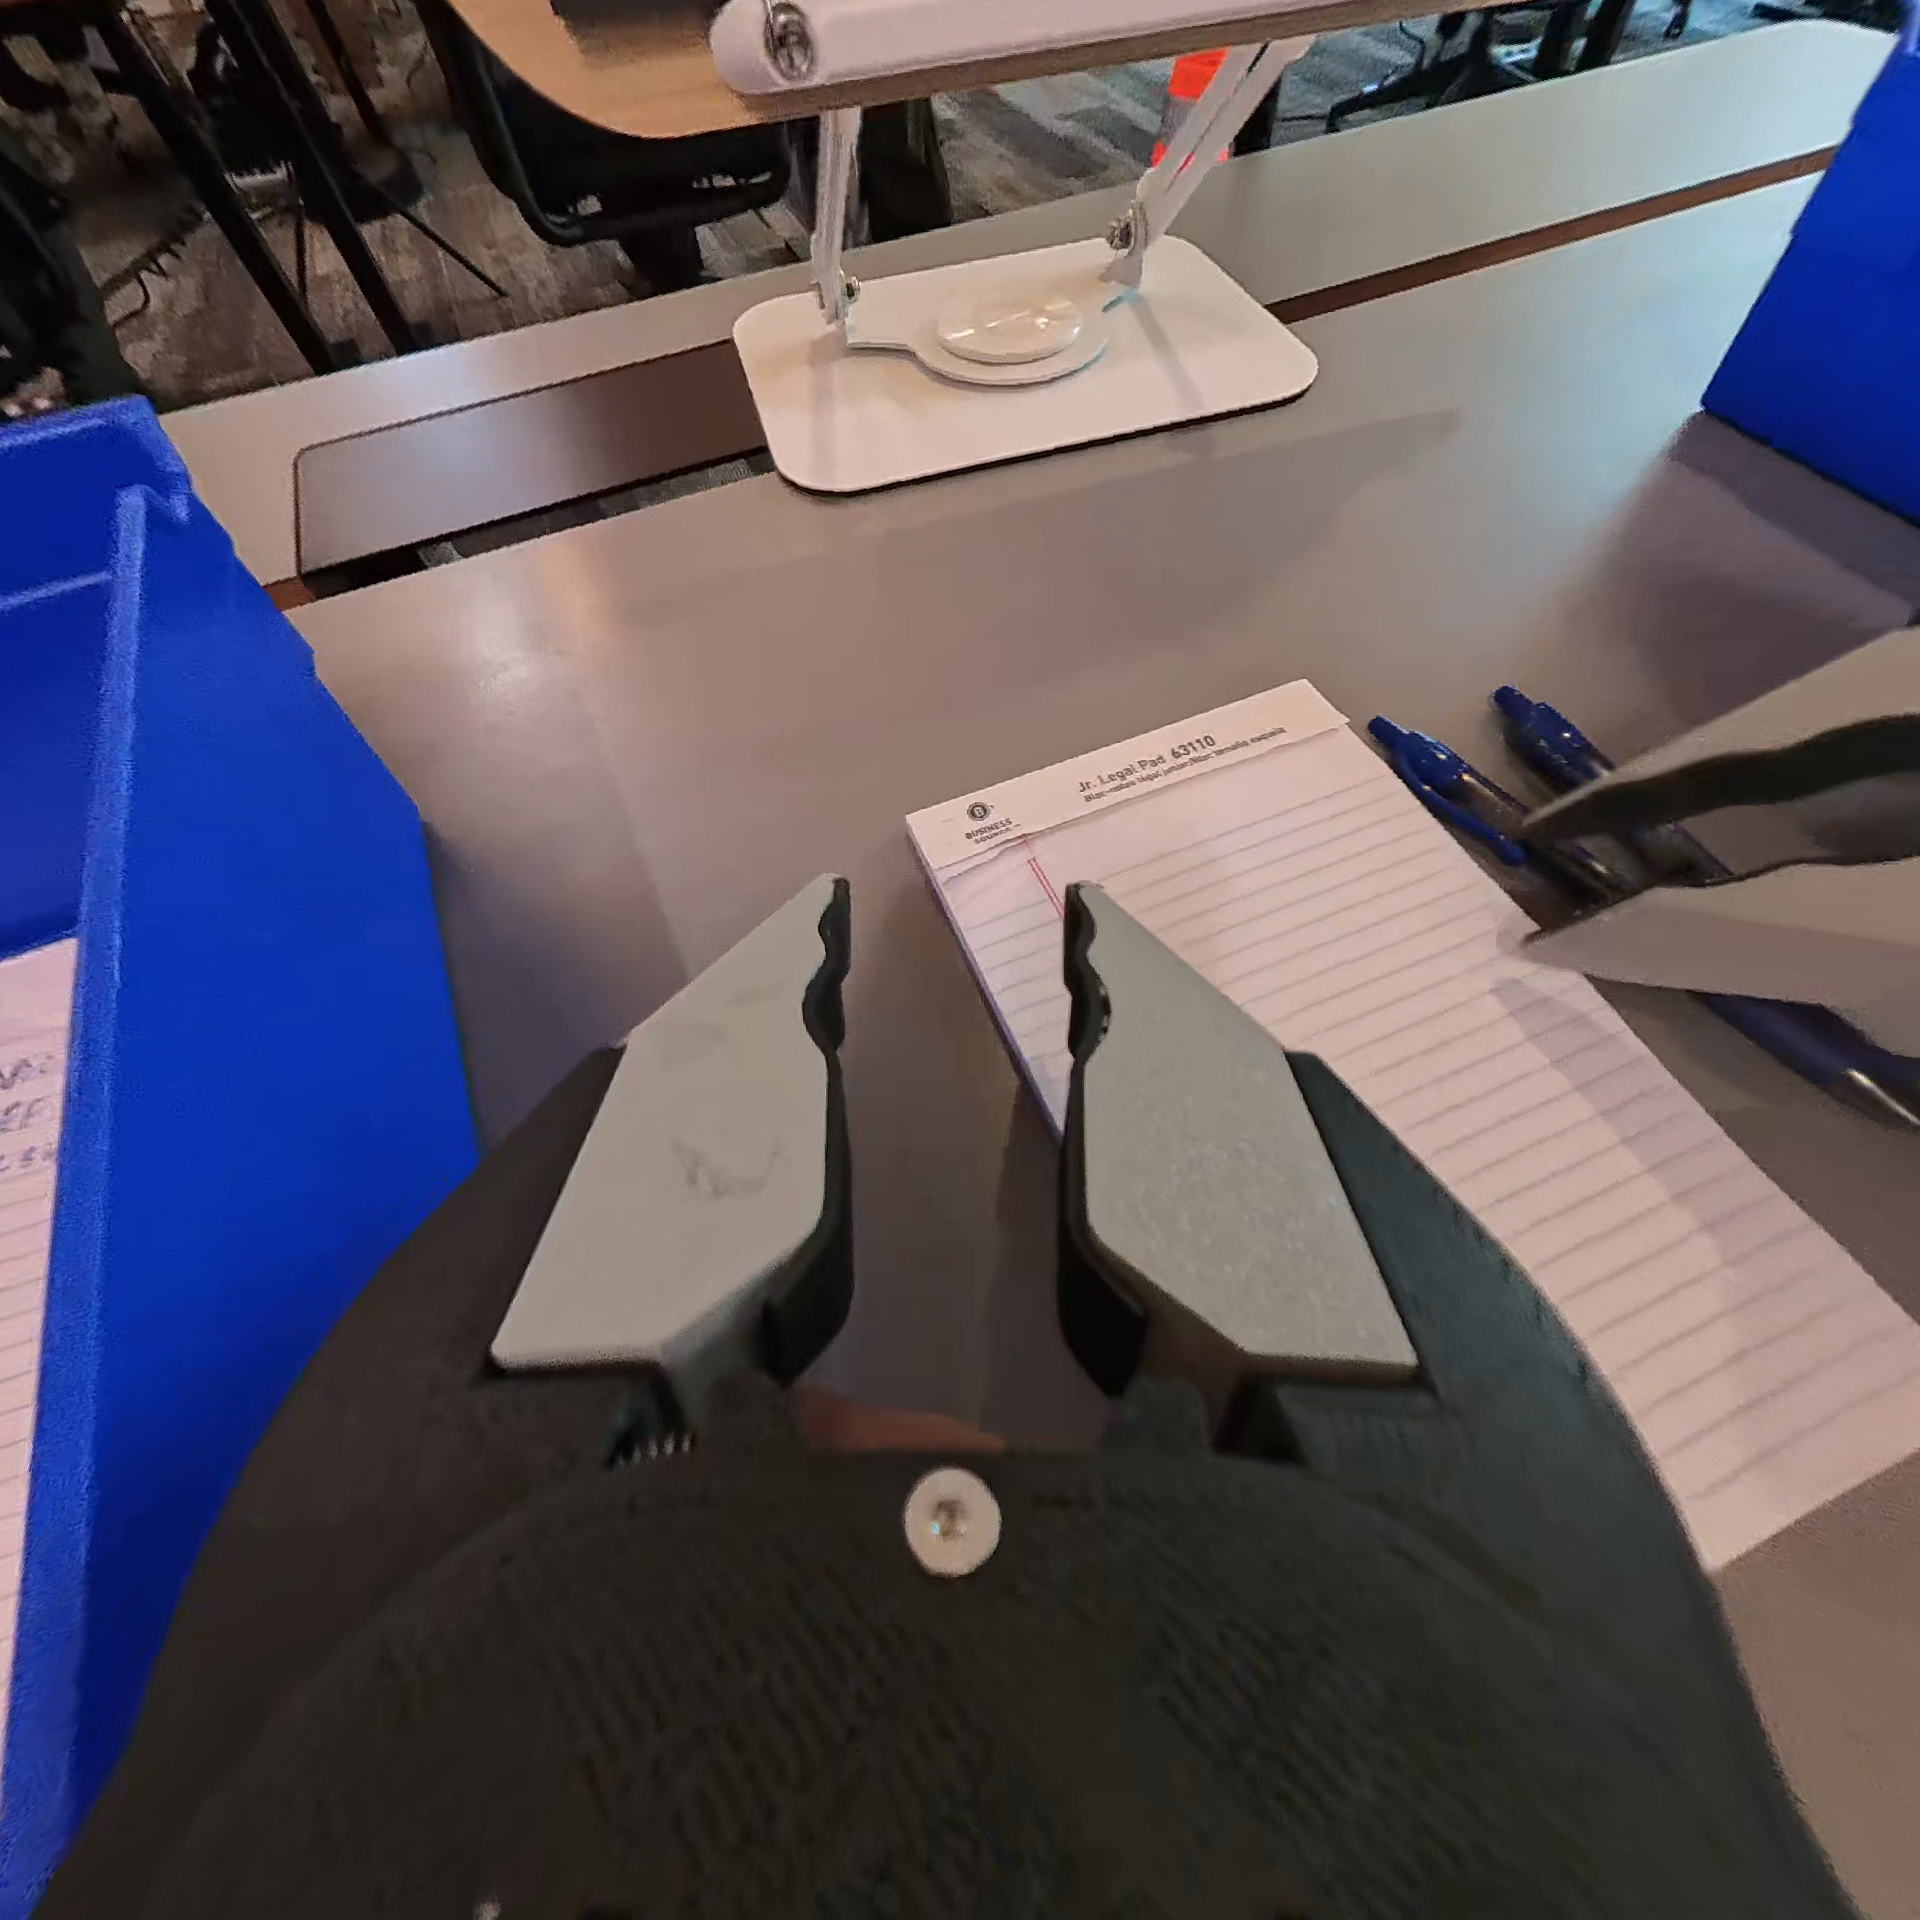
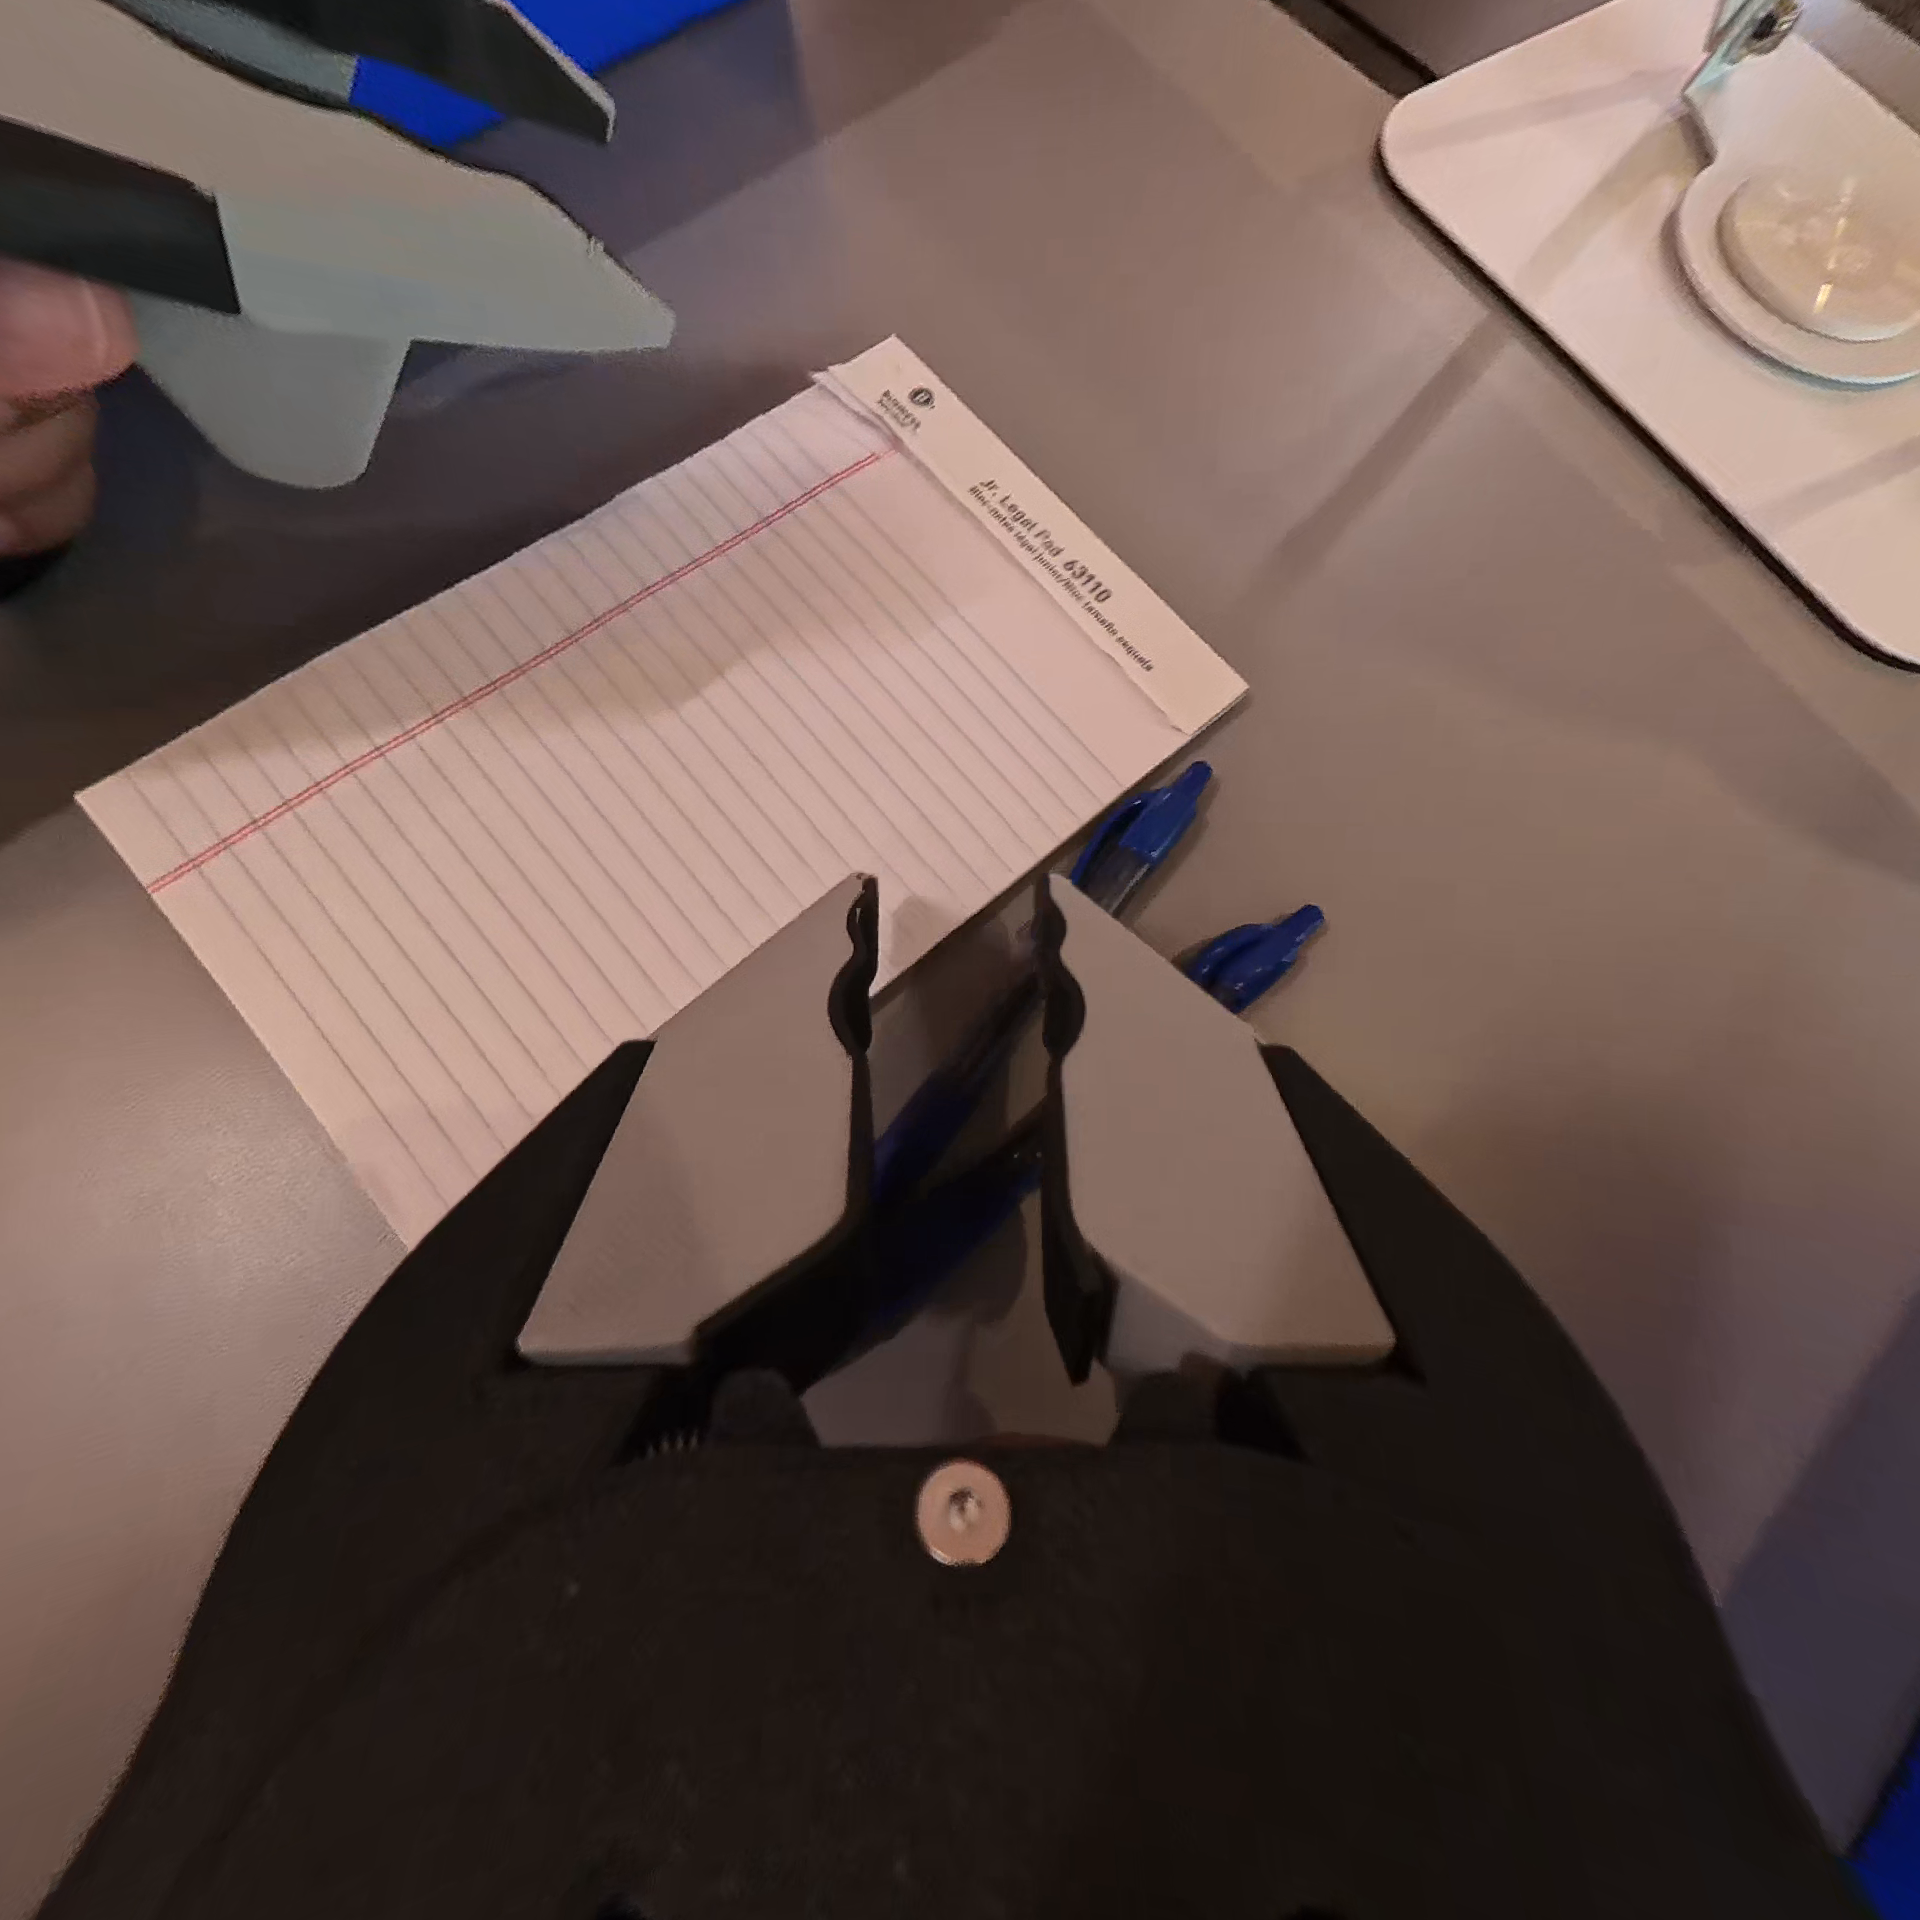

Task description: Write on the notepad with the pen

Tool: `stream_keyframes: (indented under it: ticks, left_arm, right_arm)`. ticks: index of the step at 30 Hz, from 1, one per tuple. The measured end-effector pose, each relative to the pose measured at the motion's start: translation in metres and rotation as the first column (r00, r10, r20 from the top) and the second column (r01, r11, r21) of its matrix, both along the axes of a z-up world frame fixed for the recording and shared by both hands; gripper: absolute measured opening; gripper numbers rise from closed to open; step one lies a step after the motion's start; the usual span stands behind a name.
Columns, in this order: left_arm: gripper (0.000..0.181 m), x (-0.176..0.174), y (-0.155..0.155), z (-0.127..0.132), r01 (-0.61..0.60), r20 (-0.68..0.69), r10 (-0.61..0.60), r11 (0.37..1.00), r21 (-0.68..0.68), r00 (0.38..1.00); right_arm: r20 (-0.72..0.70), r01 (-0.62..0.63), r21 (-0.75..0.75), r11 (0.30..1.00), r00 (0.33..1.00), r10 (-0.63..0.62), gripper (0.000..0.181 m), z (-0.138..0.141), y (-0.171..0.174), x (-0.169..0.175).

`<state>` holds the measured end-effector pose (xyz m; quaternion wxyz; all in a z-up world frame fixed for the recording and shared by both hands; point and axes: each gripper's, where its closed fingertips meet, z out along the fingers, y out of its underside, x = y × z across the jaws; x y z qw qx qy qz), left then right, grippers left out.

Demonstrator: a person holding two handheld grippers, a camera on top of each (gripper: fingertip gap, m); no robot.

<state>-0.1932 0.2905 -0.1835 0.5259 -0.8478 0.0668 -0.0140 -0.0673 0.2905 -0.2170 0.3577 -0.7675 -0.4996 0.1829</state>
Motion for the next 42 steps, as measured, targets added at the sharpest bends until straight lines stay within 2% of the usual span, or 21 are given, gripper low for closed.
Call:
stream_keyframes:
  ticks: [2,9,13,16,19,27,32,34,40,42]
  left_arm:
    - [0.039,0.002,0.001,-0.003,0.006,0.022,-0.006,1.0,-0.009,1.0]
    - [0.039,0.013,-0.001,-0.01,0.043,0.007,-0.042,0.998,-0.046,0.999]
    - [0.041,0.018,-0.001,-0.017,0.051,0.003,-0.051,0.995,-0.089,0.999]
    - [0.041,0.02,-0.002,-0.02,0.059,0.006,-0.059,0.993,-0.104,0.998]
    - [0.041,0.021,-0.003,-0.022,0.066,0.019,-0.064,0.991,-0.118,0.998]
    - [0.041,0.022,-0.004,-0.025,0.074,0.042,-0.069,0.987,-0.142,0.997]
    - [0.041,0.022,-0.004,-0.025,0.074,0.042,-0.069,0.987,-0.145,0.997]
    - [0.041,0.022,-0.004,-0.027,0.077,0.046,-0.07,0.985,-0.152,0.996]
    - [0.041,0.028,-0.009,-0.037,0.108,0.072,-0.094,0.97,-0.219,0.993]
    - [0.033,0.028,-0.011,-0.043,0.108,0.056,-0.097,0.961,-0.256,0.994]
  right_arm:
    - [0.032,0.007,-0.007,1.0,0.999,-0.007,0.024,-0.008,0.001,0.001]
    - [0.005,0.054,-0.035,0.998,0.999,-0.054,0.027,-0.009,0.011,0.007]
    - [-0.023,0.088,0.007,0.996,0.996,-0.088,0.028,0.001,0.019,0.012]
    - [-0.075,0.119,-0.007,0.993,0.99,-0.119,0.029,0.012,0.024,0.017]
    - [-0.065,0.148,-0.029,0.989,0.987,-0.15,0.029,0.012,0.028,0.025]
    - [0.028,0.078,-0.146,0.986,0.997,-0.075,0.025,-0.005,0.009,0.026]
    - [0.007,0.06,-0.312,0.948,0.998,-0.06,0.03,-0.011,-0.005,0.028]
    - [0.021,0.075,-0.307,0.949,0.997,-0.072,0.018,-0.012,-0.002,0.033]
    - [0.031,0.101,-0.241,0.965,0.995,-0.096,0.016,-0.013,0.006,0.029]
    - [0.048,0.11,-0.209,0.972,0.994,-0.102,0.016,-0.014,0.007,0.028]
